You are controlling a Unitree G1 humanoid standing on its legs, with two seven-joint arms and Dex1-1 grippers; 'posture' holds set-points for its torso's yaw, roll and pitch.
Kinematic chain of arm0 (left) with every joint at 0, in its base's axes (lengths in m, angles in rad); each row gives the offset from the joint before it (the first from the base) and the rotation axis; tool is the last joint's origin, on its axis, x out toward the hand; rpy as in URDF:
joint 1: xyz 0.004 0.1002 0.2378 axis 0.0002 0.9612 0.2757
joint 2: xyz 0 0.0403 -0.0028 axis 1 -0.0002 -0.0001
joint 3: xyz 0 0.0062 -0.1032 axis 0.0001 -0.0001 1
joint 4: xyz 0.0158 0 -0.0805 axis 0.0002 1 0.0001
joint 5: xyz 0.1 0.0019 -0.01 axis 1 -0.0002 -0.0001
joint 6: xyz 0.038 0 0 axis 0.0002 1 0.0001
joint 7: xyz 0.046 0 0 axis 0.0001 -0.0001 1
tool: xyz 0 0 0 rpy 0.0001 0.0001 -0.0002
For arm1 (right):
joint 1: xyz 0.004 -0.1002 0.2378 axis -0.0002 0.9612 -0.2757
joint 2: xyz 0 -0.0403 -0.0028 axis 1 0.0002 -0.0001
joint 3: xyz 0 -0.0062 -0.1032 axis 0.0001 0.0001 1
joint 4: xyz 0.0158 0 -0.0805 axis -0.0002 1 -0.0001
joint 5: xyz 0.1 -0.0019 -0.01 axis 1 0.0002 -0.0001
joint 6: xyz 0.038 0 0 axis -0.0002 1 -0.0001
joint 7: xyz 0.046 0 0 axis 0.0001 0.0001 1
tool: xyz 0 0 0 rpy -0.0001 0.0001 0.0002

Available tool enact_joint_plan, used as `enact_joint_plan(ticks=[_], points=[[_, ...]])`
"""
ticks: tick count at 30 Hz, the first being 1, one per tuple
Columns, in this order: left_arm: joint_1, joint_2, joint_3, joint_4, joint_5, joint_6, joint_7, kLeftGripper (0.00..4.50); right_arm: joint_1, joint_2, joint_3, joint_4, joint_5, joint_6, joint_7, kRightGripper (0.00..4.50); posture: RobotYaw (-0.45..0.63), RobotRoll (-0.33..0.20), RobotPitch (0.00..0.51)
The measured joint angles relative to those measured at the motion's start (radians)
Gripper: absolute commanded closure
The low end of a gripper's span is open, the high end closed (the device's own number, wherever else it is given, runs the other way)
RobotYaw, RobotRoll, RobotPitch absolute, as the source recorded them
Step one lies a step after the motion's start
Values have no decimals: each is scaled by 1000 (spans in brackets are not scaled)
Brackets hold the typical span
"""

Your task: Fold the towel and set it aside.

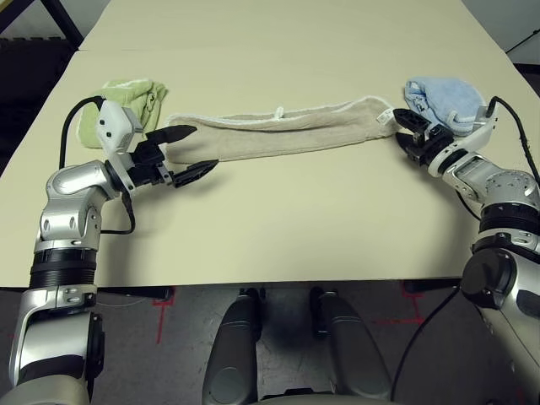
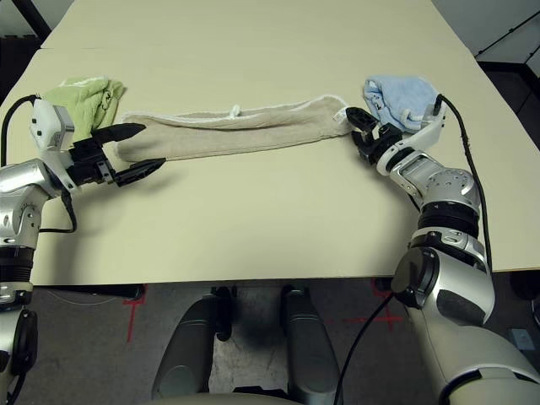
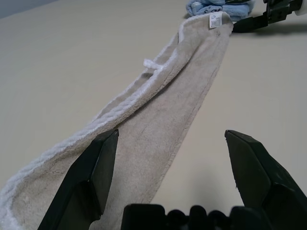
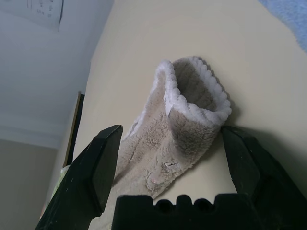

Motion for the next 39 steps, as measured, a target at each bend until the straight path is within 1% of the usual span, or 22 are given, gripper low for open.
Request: enact_joint_plan(ticks=[2, 11, 12, 20, 24, 27, 32, 35, 39], points=[[0, 0, -2, 0, 0, 0, 0, 0, 0, 3, 1, 2, 0, -5, -12, 938, -14, 0, 242], [-1, 1, -6, 0, 2, 0, 0, 0, -18, 16, 5, 6, 10, -6, -26, 4353, -15, 0, 242], [-1, 1, -6, 0, 2, 0, 0, 0, -22, 16, 5, 4, 11, -7, -26, 4462, -16, 0, 242], [-1, 2, -8, -1, 2, 2, 0, 0, -20, 15, 6, 5, 16, -12, -31, 4462, -24, 0, 236], [-2, 2, -17, -1, 2, 6, 0, 0, 7, 3, 6, -36, 28, 23, -29, 4462, -27, 0, 234], [-3, 2, -18, -1, 2, 7, 0, 0, 47, -19, 32, -88, 29, 51, -5, 4462, -38, 0, 232], [-15, 6, -21, 5, 2, 2, -1, 0, 148, -92, 67, -200, 42, 164, 49, 4462, -52, 0, 235], [-30, 8, -23, 13, 2, 1, -3, 0, 192, -105, 67, -260, 55, 206, 49, 4462, -52, 0, 235], [-44, 8, -24, 31, 2, 0, -6, 0, 220, -108, 60, -300, 75, 236, 39, 4462, -62, 0, 231]])
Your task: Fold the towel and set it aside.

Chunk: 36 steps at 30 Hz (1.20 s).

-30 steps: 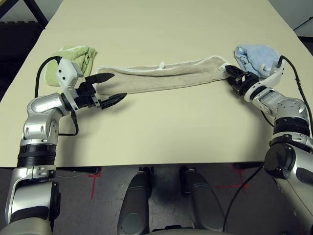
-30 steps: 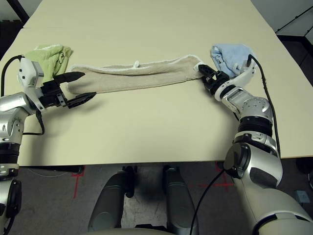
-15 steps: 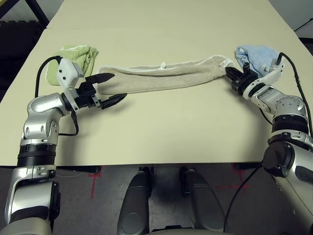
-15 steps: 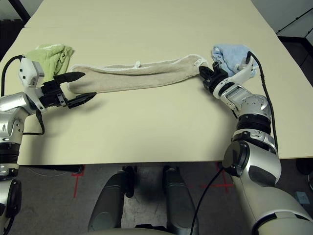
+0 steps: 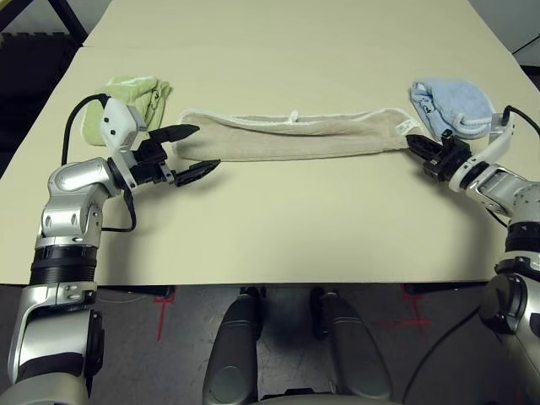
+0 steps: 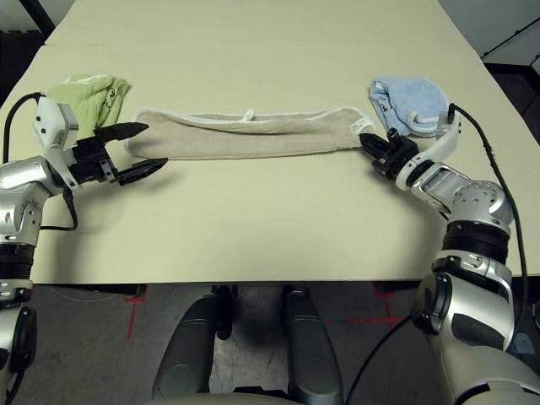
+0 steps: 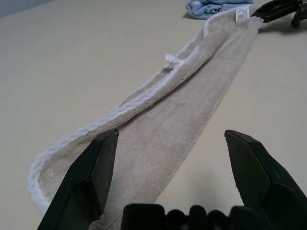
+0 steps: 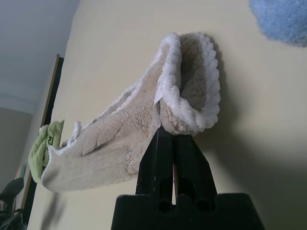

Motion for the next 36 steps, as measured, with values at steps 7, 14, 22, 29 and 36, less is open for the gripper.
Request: enact_joint_plan(ticks=[7, 14, 22, 29, 36], points=[[-1, 0, -1, 12, 0, 0, -5, 0, 0, 8, -10, -5, 9, -11, -9, 4462, -51, 0, 226], [-1, 0, -1, 11, 0, 0, -5, 0, -64, 7, 36, -5, 52, 4, 145, 4462, -33, 0, 213], [-1, 0, -1, 10, 0, 0, -4, 0, -108, -64, 274, -5, -10, 12, 421, 4462, -25, 0, 201], [-1, 1, -1, 10, 1, -1, 0, 0, -186, -21, 360, 9, -95, -64, 455, 4462, -12, 0, 198], [-1, 1, 0, 8, 1, -1, 5, 0, -178, 44, 482, -59, -157, -68, 456, 4462, -8, 0, 199]])
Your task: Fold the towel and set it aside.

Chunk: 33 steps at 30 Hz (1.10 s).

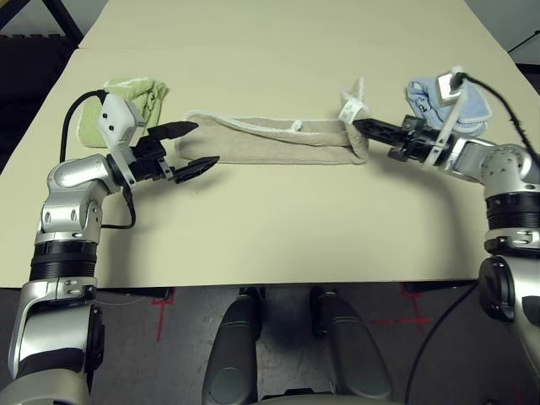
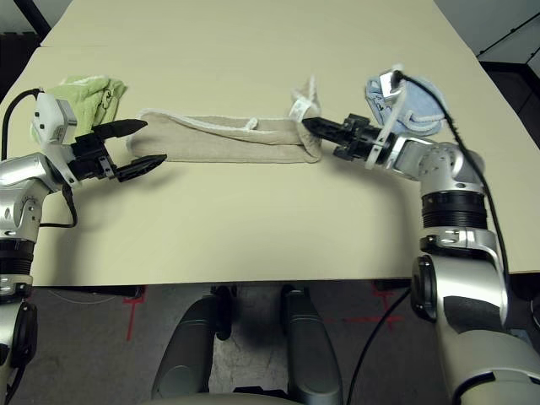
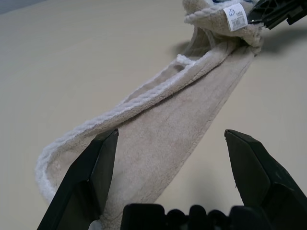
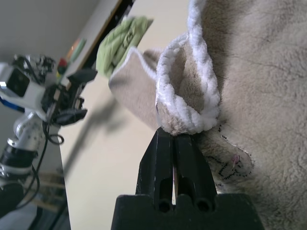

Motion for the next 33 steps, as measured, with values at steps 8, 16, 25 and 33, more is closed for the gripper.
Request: enact_joint_plan(ticks=[8, 16, 25, 33], points=[[2, 1, 0, -2, 0, 0, 9, 0, -18, 70, 28, -24, -69, 34, -125, 4462, -3, 0, 200], [7, 1, 1, -15, 0, 2, 15, 0, -21, 88, 78, -32, -123, 23, -161, 3961, -3, 0, 200], [10, 2, 0, -34, 0, 6, 24, 0, -110, 120, 179, -18, -191, -107, -35, 836, 5, 0, 200], [24, 2, 1, -40, 0, 14, 26, 0, -138, 142, 273, 56, -298, -249, 67, 24, 9, 0, 199]])
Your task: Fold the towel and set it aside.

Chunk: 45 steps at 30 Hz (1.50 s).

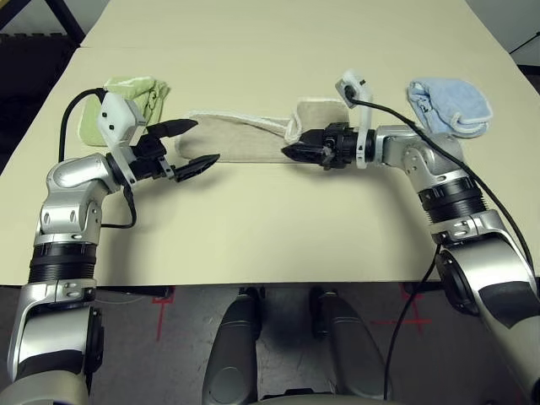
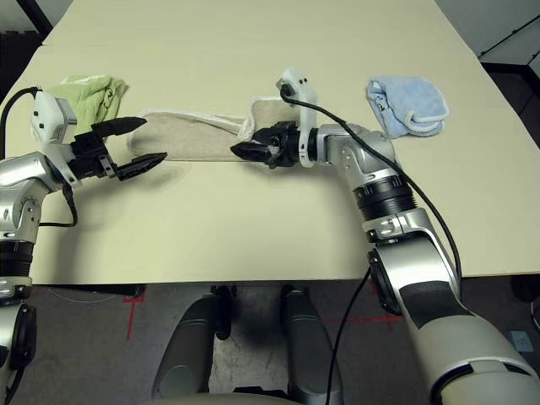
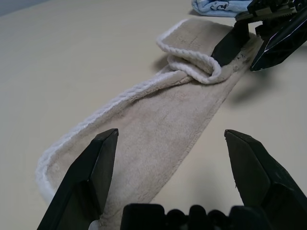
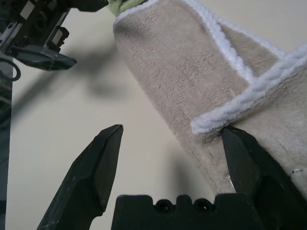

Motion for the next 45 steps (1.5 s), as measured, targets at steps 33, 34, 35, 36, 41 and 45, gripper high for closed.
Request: enact_joint_plan(ticks=[33, 34, 35, 36, 41, 45], points=[[12, 0, 2, -12, -4, 27, 27, 0, -76, -136, -264, 577, -51, -864, 385, 24, 6, 0, 195], [14, 0, 4, -14, -5, 31, 30, 0, -76, -148, -264, 598, -57, -891, 407, 24, 10, 0, 195], [20, 0, 8, -19, -6, 35, 35, 0, -76, -156, -264, 613, -63, -912, 427, 24, 16, 0, 194], [26, 0, 12, -28, -7, 44, 42, 0, -77, -160, -264, 629, -72, -936, 450, 24, 18, 0, 194], [63, 0, 37, -53, -7, 79, 107, 0, -76, -189, -259, 674, -126, -1035, 541, 24, 33, 0, 190], [76, -1, 53, -62, -1, 115, 194, 0, -70, -231, -246, 713, -193, -1131, 539, 24, 36, 0, 186]])
